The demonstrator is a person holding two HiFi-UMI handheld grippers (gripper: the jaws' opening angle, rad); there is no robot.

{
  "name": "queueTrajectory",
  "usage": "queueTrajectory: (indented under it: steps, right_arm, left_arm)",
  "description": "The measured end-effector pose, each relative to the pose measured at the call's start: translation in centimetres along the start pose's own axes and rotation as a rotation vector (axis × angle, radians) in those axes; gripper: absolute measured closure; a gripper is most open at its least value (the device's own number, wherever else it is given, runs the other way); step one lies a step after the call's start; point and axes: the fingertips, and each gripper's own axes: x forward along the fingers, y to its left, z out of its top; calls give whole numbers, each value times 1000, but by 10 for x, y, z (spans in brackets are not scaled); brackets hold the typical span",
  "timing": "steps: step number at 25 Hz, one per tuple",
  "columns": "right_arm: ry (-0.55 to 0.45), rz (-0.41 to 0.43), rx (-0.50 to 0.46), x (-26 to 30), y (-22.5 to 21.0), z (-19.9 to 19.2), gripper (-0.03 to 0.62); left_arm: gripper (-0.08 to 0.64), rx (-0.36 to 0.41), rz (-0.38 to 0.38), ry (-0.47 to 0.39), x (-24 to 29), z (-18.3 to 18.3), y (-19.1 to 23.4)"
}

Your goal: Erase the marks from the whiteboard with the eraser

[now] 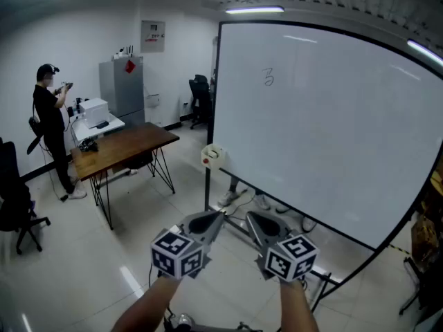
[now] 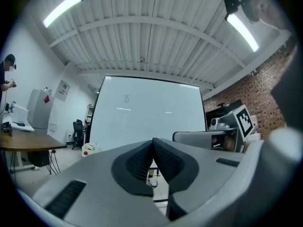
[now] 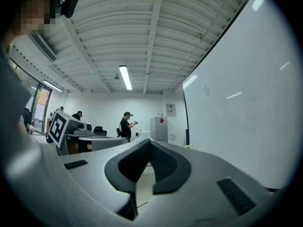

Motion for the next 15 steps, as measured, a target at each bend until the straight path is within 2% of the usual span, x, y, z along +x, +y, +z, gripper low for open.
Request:
queueTrajectory:
  steps: [9,15]
  right_arm:
    - [-1,-24,-16,67,-42,2,603]
    - [16,-78,-19,150,-77,3,603]
  left_arm:
    - [565,-6,-25,-16,47,2,66]
    - [565,-23,-55,-6,87,0,149]
